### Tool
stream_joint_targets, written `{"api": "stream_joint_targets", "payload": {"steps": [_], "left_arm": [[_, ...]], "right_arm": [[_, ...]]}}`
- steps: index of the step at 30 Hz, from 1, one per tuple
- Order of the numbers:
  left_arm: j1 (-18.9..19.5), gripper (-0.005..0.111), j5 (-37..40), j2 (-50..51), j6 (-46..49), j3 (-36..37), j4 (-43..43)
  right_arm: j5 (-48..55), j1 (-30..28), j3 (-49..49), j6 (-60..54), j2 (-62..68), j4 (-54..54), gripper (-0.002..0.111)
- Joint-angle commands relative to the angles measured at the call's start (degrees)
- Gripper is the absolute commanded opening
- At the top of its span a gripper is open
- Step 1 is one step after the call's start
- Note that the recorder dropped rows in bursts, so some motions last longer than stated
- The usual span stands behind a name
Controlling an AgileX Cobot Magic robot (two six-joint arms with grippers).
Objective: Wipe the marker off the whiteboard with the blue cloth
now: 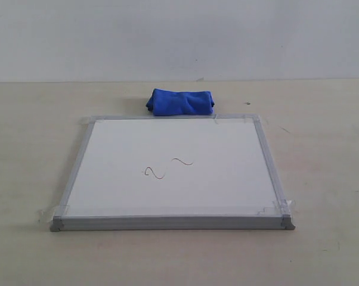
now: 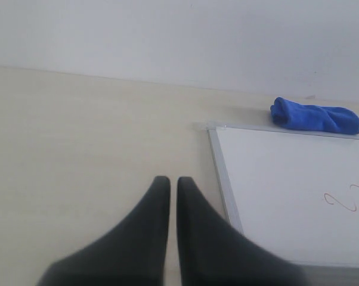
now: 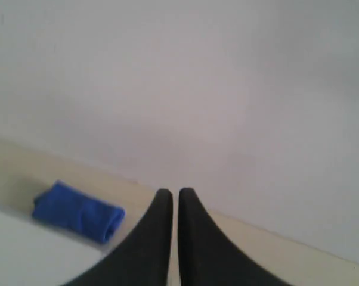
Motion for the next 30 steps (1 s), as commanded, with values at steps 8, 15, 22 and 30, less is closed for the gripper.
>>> {"api": "stream_joint_targets", "payload": {"steps": [8, 15, 22, 30], "left_arm": [[-0.2, 0.004, 0.2, -0.2, 0.3, 0.2, -0.4], [-0.2, 0.004, 0.2, -0.2, 0.3, 0.2, -0.4], [-0.2, 0.004, 0.2, -0.2, 0.3, 0.2, -0.4], [-0.2, 0.004, 0.2, -0.2, 0.3, 0.2, -0.4]], "right_arm": [[45.7, 2.4, -36.6, -31.5, 37.9, 14.4, 0.001], [49.3, 3.1, -59.4, -28.1, 55.7, 16.5, 0.001], [36.3, 5.4, -62.0, -37.4, 63.9, 16.5, 0.001], [35.3, 5.1, -67.9, -33.6, 74.0, 17.3, 0.001]]}}
